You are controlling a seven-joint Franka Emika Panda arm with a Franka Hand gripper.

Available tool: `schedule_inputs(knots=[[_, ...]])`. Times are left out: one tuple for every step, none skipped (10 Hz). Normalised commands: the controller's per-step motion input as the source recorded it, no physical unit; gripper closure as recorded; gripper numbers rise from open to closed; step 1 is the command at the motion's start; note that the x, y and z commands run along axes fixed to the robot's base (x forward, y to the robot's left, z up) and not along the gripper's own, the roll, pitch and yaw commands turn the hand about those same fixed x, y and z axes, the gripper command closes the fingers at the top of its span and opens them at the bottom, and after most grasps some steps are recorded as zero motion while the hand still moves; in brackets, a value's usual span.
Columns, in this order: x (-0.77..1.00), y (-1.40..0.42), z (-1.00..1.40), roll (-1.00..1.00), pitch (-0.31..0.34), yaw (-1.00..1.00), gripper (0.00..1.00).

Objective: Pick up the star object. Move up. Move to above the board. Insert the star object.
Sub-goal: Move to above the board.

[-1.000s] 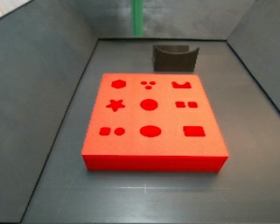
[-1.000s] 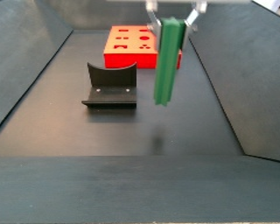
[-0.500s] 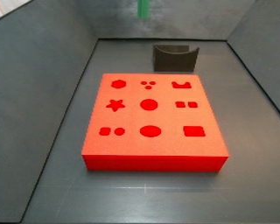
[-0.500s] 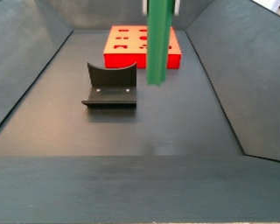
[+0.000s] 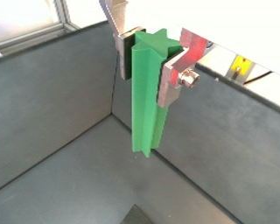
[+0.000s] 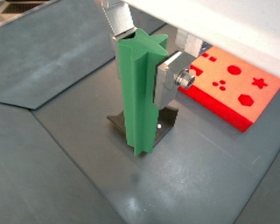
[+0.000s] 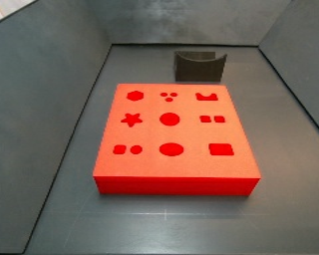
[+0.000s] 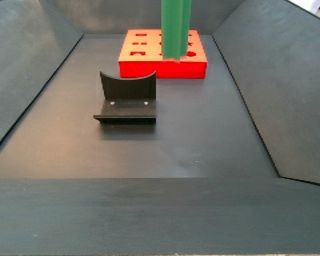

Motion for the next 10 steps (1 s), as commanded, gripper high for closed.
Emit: schedule_inputs(knots=[[-0.11,-1.00,0.07,-0.19,0.219,-0.09,1.00],[-0.10,-1.00,0.05,-0.19,0.212,-0.09,1.00],[-0.11,-1.00,0.06,-0.13,0.118,-0.02,1.00],[-0.11,-1.00,0.06,-0.10,0.018,0.01,1.00],[-0.11,-1.00,0.06,-0.05,-0.006,0.01,1.00],[-0.12,-1.00,0.06,-0.02,-0.004,0.01,1.00],[-0.12,-1.00,0.06,-0.02,0.002,0.01,1.00],[-0.12,-1.00,0.06,-0.02,0.005,0.01,1.00],[-0.12,-1.00,0.06,-0.01,0.006,0.01,1.00],[-0.12,-1.00,0.07,0.00,-0.001,0.01,1.00]])
